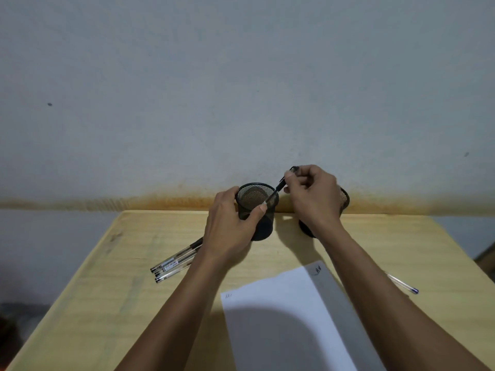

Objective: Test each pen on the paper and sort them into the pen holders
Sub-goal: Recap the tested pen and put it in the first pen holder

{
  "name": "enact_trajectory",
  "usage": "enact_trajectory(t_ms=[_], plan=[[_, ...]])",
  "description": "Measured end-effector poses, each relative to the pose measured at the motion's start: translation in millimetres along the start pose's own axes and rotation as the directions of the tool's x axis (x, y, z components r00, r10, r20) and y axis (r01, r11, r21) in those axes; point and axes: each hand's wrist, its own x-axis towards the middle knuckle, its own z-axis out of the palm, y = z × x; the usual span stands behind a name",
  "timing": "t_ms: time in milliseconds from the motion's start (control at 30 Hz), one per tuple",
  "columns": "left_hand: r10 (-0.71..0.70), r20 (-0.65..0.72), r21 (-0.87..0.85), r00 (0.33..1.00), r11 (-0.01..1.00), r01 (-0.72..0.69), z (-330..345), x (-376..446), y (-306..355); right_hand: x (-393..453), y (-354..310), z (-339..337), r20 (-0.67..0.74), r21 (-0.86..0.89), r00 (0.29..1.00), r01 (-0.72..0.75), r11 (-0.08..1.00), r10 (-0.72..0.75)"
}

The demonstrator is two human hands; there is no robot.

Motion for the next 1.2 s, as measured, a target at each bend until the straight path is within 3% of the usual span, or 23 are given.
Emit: enact_trajectory(t_ms=[500,833,1033,1200], plan=[[0.007,-0.034,-0.013,0.999,1.000,-0.007,7.3,-0.9,-7.1,-7.6,9.4,6.6,0.105,-0.162,0.994,-0.015,0.987,0.032],[0.014,-0.008,-0.011,1.000,1.000,-0.015,3.8,-4.9,-4.0,-18.7,13.5,-8.7,0.100,-0.097,0.992,-0.072,0.993,0.082],[-0.014,0.027,-0.010,1.000,1.000,0.014,-7.0,-8.1,0.2,-41.2,8.1,-22.8,0.005,0.016,1.000,-0.017,1.000,0.017],[0.013,-0.078,-0.017,0.997,1.000,-0.015,-43.9,-53.1,-4.5,-78.9,-2.1,-16.1,0.121,0.021,0.984,0.130,0.991,-0.131]])
